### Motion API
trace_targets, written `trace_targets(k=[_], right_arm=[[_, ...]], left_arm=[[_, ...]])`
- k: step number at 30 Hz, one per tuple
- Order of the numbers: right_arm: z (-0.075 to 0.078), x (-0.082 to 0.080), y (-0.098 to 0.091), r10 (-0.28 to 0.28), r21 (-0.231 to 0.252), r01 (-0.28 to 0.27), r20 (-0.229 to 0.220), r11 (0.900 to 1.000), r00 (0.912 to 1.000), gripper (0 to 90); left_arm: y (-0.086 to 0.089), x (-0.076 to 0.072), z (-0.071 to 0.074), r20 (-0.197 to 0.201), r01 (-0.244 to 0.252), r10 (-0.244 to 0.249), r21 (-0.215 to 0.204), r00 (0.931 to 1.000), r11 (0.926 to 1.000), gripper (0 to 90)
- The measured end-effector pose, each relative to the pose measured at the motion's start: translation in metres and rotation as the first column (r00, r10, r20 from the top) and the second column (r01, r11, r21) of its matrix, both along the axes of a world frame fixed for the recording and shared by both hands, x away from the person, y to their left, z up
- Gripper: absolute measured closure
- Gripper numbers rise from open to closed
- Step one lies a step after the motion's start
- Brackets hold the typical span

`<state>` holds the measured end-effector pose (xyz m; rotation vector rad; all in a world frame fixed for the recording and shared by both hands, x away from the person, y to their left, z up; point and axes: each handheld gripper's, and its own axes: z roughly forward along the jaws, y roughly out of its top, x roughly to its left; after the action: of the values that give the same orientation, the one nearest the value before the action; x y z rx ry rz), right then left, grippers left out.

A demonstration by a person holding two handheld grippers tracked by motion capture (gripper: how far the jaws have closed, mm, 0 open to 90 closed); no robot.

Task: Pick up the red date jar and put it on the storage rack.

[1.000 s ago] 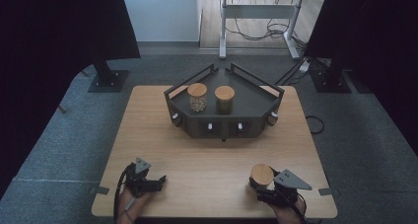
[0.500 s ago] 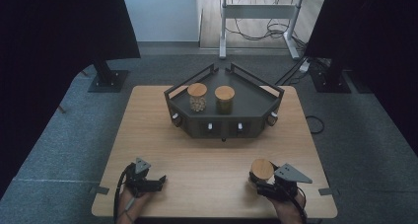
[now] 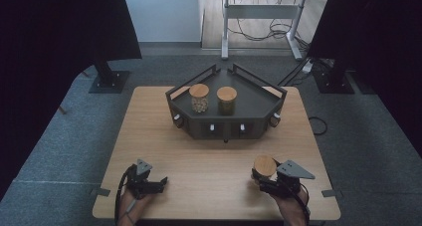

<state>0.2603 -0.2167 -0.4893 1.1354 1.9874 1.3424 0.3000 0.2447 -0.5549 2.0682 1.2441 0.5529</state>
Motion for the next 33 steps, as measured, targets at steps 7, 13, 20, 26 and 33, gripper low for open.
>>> trace_targets(k=[7,13,20,26,33], right_arm=[[0.006,0.005,0.002,0.002,-0.008,-0.002,0.008,1.0000,1.0000,24.9],[0.008,0.011,0.002,-0.003,-0.009,0.003,0.009,1.0000,1.0000,24.9],[0.010,0.018,0.003,-0.007,-0.008,0.007,0.007,0.9999,1.0000,24.9],[0.012,0.022,0.002,-0.010,-0.001,0.010,0.003,1.0000,0.9999,24.9],[0.015,0.027,0.002,-0.015,-0.003,0.015,0.003,0.9999,0.9999,24.9]], left_arm=[[0.000,0.000,0.000,0.000,0.000,0.000,0.000,1.0000,1.0000,3.0],[0.000,0.000,0.000,0.000,0.000,0.000,0.000,1.0000,1.0000,2.9],[0.000,0.000,0.000,0.000,0.000,0.000,0.000,1.0000,1.0000,2.9],[0.000,0.000,0.000,0.000,0.000,0.000,0.000,1.0000,1.0000,2.9],[0.000,0.000,0.000,0.000,0.000,0.000,0.000,1.0000,1.0000,2.9]])
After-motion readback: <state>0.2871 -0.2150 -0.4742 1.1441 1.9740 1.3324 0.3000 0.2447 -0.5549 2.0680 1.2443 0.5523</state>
